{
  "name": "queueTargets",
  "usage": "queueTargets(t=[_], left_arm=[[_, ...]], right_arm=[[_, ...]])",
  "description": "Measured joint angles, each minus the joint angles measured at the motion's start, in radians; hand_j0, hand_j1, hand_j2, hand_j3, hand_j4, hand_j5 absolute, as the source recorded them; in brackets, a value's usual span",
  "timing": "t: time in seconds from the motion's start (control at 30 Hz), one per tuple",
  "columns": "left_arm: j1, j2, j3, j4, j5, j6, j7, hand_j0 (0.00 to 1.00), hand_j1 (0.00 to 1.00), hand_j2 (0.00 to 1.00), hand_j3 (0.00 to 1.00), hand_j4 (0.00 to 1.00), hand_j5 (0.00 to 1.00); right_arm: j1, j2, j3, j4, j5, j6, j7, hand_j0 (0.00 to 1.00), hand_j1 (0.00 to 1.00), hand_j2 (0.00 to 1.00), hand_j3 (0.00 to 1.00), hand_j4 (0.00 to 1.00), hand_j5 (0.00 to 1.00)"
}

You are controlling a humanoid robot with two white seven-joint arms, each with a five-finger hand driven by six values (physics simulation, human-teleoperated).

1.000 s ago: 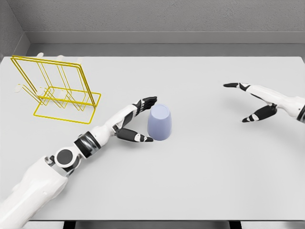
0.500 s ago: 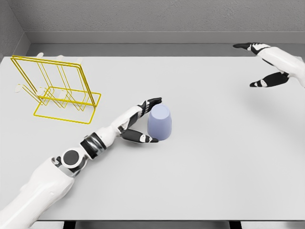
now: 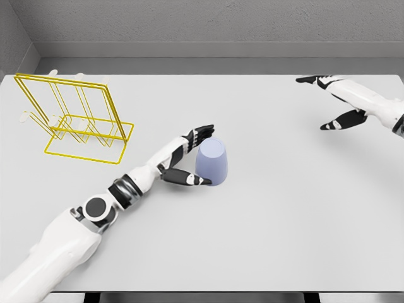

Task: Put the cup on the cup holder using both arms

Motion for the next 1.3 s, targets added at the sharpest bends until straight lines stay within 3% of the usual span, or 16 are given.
queueTargets(t=[0.5,0.57,0.73,1.1,1.3], left_arm=[[0.0,-0.026,-0.005,0.013,-0.001,0.0,0.0,1.0,1.0,1.0,1.0,1.0,1.0],[0.0,-0.028,-0.005,0.014,0.0,0.0,0.0,0.87,0.87,0.87,0.87,0.87,0.87],[0.0,-0.03,-0.004,0.016,0.0,0.0,0.0,0.7,0.7,0.7,0.7,0.7,0.7],[0.003,-0.031,-0.006,0.013,0.004,-0.002,-0.003,0.61,0.61,0.61,0.61,0.61,0.61],[0.006,-0.023,0.005,0.001,0.005,-0.007,-0.085,0.61,0.61,0.61,0.61,0.61,0.61]], right_arm=[[-0.003,0.01,0.001,0.001,0.002,0.0,0.001,1.0,1.0,1.0,1.0,1.0,1.0],[-0.003,0.009,0.0,0.002,0.002,0.0,0.001,1.0,1.0,1.0,1.0,1.0,1.0],[-0.003,0.01,-0.001,0.002,0.002,0.0,0.001,1.0,1.0,1.0,1.0,1.0,1.0],[-0.003,0.011,-0.002,0.002,0.002,0.0,0.001,1.0,1.0,1.0,1.0,1.0,1.0],[-0.003,0.011,-0.002,0.002,0.002,0.0,0.001,1.0,1.0,1.0,1.0,1.0,1.0]])
